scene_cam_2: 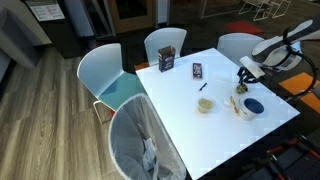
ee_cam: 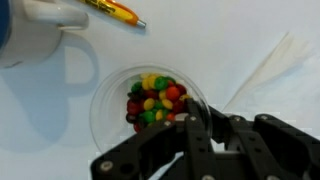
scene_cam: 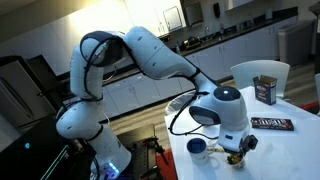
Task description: Move the mug forward, pour the sweets inside then use the spoon to stir the mug.
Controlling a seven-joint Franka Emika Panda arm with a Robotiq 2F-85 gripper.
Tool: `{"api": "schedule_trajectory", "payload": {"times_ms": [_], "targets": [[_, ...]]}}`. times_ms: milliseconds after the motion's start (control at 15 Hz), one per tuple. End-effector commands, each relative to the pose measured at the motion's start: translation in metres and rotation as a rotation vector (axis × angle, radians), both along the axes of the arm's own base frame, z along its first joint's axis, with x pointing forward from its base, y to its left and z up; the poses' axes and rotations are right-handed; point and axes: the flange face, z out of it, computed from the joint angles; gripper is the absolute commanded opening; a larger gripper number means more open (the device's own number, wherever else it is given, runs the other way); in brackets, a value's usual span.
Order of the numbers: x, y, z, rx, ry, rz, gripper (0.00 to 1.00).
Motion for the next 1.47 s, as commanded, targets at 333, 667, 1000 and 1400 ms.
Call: {"api": "schedule_trajectory", "payload": {"times_ms": [333,667,1000,1400], "targets": [[-0.068,0.049,0.094,-0.169,-0.14,0.086,0.01],[-0.107,0.081,0.106,-0.243,-0.282,-0.07,0.01],[-0.126,0.088,0.096,-0.293,-0.352,-0.187,0.01],[-0.129,0.091,0.087,-0.312,-0.349,-0.217,0.01]]}}
